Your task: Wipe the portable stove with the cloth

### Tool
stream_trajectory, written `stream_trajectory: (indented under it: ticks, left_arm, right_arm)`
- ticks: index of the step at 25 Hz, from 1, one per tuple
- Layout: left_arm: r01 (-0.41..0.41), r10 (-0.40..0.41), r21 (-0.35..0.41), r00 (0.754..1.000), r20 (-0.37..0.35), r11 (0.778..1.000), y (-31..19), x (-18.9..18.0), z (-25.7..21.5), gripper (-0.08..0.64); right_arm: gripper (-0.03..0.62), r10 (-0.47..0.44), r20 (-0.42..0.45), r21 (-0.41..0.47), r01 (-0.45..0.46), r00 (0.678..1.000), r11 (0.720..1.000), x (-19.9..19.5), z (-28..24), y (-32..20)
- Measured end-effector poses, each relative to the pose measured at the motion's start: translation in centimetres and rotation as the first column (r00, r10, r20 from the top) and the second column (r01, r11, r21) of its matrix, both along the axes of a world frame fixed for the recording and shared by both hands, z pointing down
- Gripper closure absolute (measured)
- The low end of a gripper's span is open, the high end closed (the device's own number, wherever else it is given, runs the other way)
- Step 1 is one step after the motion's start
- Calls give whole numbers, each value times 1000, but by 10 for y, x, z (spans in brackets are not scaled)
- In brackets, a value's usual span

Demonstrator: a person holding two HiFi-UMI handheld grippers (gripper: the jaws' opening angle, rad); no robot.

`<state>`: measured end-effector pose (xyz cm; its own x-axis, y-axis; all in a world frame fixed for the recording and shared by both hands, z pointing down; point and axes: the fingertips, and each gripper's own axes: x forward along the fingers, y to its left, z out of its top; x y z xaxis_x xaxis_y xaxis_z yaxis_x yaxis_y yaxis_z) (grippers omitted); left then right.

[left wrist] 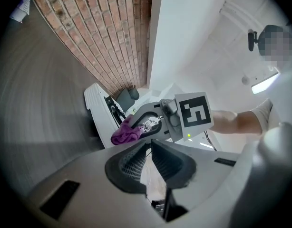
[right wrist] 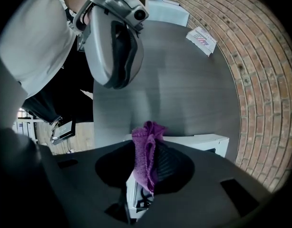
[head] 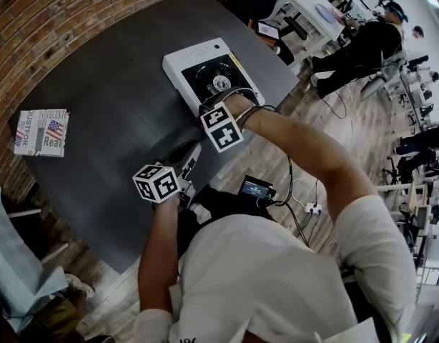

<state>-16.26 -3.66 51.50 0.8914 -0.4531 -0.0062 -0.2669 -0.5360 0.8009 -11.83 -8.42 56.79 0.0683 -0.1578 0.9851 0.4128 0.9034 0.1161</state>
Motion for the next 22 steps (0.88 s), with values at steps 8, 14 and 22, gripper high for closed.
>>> stream_trajectory:
  ticks: [8, 14, 22]
  left_arm:
    - [-32, 32, 12, 998, 45, 999, 12, -11, -4, 518]
    - [-33, 31, 52, 998, 53, 998, 9, -17, -24, 518]
    - [-11, 4, 122, 999, 52, 993, 20, -15, -60, 518]
  right_arm:
    - [494, 118, 146, -109, -103, 982, 989, -16, -15, 49]
    - [494, 308, 320, -128, -281, 896, 951, -18, -44, 54]
    - [493, 439, 529, -128, -444, 726, 887, -6, -85, 54]
